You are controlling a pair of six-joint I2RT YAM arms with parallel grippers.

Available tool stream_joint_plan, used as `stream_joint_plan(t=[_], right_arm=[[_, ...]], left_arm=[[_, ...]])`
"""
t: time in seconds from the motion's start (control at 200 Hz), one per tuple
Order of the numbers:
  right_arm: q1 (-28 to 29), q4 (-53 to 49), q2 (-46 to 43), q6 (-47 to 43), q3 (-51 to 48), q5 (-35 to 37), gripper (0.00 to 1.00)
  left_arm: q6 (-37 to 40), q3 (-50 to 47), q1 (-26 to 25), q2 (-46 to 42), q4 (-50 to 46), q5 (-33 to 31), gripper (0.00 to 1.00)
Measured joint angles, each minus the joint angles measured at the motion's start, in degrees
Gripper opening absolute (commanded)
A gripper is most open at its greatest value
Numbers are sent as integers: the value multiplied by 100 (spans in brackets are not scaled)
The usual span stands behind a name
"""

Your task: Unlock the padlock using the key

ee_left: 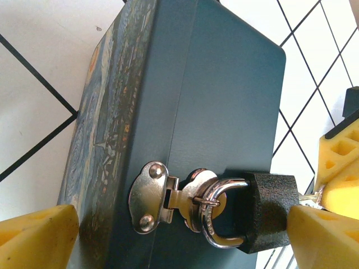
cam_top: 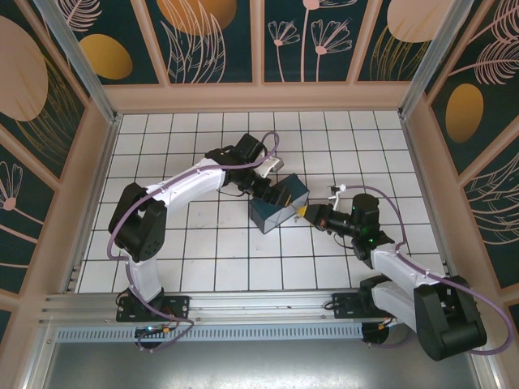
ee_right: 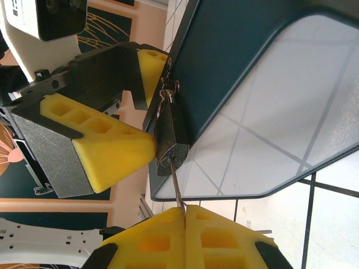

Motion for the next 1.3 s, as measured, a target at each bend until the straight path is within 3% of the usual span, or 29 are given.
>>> stream_joint_plan(t=[0.811,1.301], right_arm=[[63,216,273,70,35,-20,0],[66,892,627,721,11,-129,0]], left_arm=[[-20,-28,26,-22,20,7,93],[-66,-146,98,-66,170,70,92]])
